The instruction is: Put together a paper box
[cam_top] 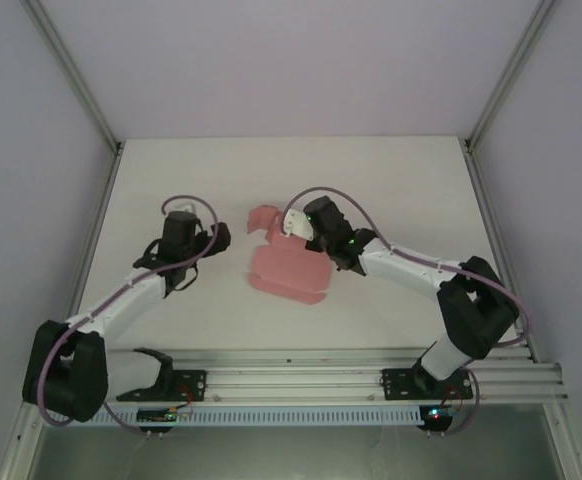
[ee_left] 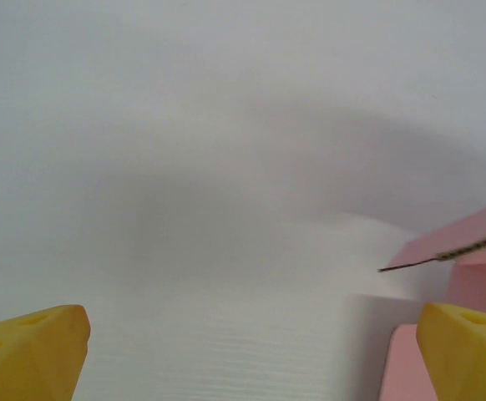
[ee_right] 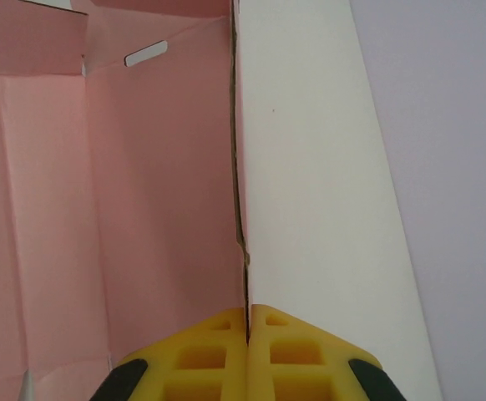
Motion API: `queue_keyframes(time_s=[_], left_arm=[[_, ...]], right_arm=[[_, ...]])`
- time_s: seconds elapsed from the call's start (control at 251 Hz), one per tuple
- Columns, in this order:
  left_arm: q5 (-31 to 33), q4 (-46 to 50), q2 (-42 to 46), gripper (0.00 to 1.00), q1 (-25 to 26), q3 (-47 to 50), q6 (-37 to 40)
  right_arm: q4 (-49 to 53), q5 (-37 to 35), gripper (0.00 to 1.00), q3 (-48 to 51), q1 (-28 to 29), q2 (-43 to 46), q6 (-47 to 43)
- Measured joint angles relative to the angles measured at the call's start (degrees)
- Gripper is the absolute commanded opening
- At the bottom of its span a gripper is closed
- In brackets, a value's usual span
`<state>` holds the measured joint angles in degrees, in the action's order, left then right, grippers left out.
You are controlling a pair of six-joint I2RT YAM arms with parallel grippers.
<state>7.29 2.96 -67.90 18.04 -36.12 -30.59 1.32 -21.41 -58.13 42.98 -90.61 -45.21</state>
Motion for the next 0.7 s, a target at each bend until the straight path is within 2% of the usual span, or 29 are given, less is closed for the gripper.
queue_keyframes(time_s=[0.136, 0.243, 0.507, 0.702], left_arm=[[-4.59, -0.42, -0.66, 1.0, -4.85, 1.07, -0.66], [-8.35, -2.93, -4.57, 0.99, -7.23, 1.01, -1.01], [-17.81, -6.67, -16.65, 1.0, -7.8, -1.55, -0.55], [-21.35, -9.62, -24.46, 1.0, -7.8, -7.52, 0.66]], right_arm=[[-3.43, -3.52, 0.0, 2.14, 2.45, -1.66, -0.57], [-6.54, -5.33, 0.0, 4.17, 3.74, -2.84, -1.22], [-17.64, -10.1, 0.0, 9.62, 5.11, -4.37, -6.73], [-22.73, -11.89, 0.0, 10.97, 6.01, -4.55, -9.44]])
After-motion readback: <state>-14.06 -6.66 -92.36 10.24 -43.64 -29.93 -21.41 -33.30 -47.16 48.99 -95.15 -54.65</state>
